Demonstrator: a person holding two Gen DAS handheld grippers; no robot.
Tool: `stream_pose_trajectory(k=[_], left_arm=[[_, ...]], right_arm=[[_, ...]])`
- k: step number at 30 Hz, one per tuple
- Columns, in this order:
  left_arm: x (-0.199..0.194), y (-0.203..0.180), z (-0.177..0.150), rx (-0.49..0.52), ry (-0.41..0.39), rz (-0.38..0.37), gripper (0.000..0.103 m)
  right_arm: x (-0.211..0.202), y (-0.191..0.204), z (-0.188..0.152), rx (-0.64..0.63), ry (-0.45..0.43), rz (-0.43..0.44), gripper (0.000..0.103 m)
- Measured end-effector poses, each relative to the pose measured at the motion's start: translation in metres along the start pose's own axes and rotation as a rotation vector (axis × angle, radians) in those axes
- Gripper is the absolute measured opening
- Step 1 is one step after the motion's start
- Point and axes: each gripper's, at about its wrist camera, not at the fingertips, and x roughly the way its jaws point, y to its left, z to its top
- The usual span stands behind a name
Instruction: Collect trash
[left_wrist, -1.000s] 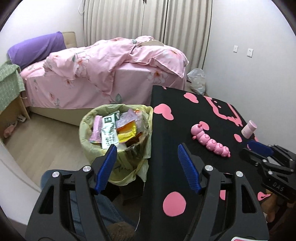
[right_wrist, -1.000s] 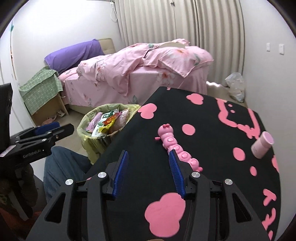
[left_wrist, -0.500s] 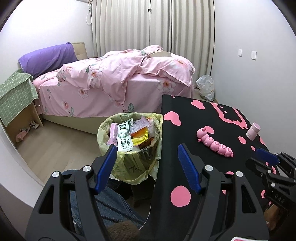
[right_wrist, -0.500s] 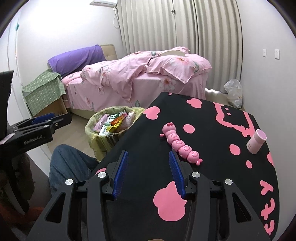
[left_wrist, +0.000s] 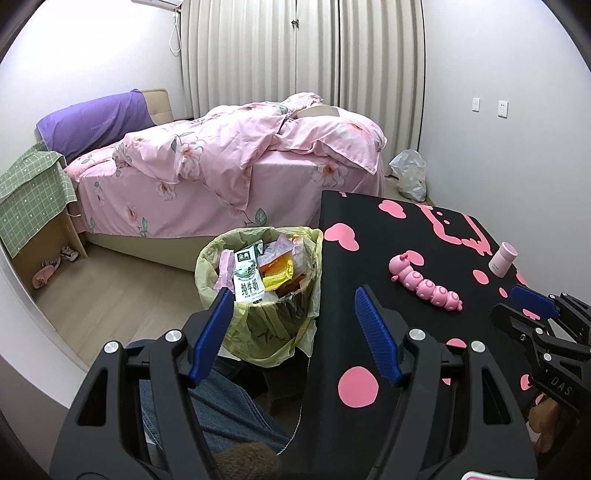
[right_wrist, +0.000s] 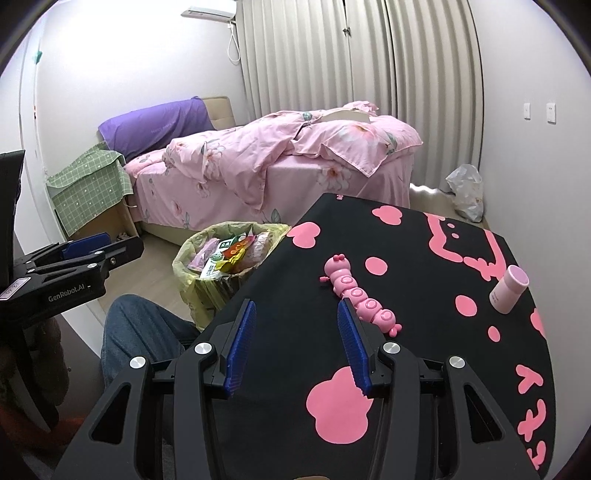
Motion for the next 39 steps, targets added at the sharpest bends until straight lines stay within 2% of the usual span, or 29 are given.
stream_pose_trajectory(k=[39], left_arm=[[0.007,0.0044,-0.008,0.007,0.025,-0.017,0.065]], right_arm=[[0.0002,0.001,-0.0004,0.008,0.011,0.006,0.045]])
